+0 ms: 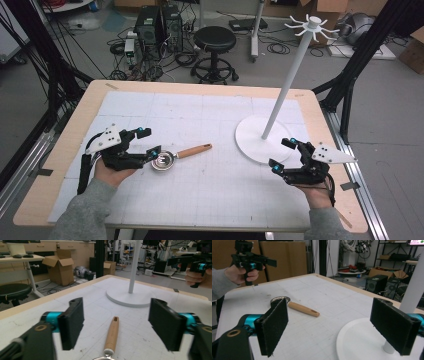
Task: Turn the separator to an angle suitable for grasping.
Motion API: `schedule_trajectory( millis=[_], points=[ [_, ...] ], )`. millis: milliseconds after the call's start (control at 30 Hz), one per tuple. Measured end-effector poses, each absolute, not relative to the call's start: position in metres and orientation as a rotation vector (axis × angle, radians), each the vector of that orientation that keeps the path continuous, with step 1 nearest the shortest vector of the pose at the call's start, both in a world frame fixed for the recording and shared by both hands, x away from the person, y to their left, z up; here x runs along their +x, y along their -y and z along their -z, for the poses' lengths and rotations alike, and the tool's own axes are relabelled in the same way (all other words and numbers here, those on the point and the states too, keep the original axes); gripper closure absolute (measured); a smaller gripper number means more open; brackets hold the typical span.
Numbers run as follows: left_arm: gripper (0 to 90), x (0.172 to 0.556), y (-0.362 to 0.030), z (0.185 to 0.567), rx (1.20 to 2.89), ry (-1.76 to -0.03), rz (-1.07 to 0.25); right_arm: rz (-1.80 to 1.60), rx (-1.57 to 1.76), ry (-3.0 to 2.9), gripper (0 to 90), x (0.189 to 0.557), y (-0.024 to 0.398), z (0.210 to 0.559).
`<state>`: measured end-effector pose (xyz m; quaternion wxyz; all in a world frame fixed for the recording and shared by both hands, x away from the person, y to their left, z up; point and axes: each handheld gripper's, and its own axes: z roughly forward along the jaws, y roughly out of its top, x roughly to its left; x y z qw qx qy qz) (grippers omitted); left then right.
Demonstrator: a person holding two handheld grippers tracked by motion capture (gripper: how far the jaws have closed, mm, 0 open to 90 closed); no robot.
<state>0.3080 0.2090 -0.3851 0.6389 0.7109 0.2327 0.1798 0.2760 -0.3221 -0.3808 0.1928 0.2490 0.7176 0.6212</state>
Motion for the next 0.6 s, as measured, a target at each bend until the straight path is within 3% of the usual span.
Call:
schedule_trajectory(
  millis=[333,367,433,600],
  points=[
    [68.6,0.312,-0.201,0.388,1.67,-0.6,-0.463,-1.733,0.679,-2.038,14.1,0.276,0.317,0.381],
    [68.6,0.313,-0.2,0.388,1.684,-0.608,-0.455,-1.733,0.679,-2.038,14.1,0.276,0.317,0.381],
    [81.0,0.313,-0.196,0.387,1.704,-0.618,-0.456,-1.732,0.681,-2.035,14.1,0.276,0.317,0.381],
    [89.5,0.315,-0.19,0.388,1.724,-0.593,-0.471,-1.727,0.682,-2.036,14.2,0.274,0.316,0.381]
  ],
)
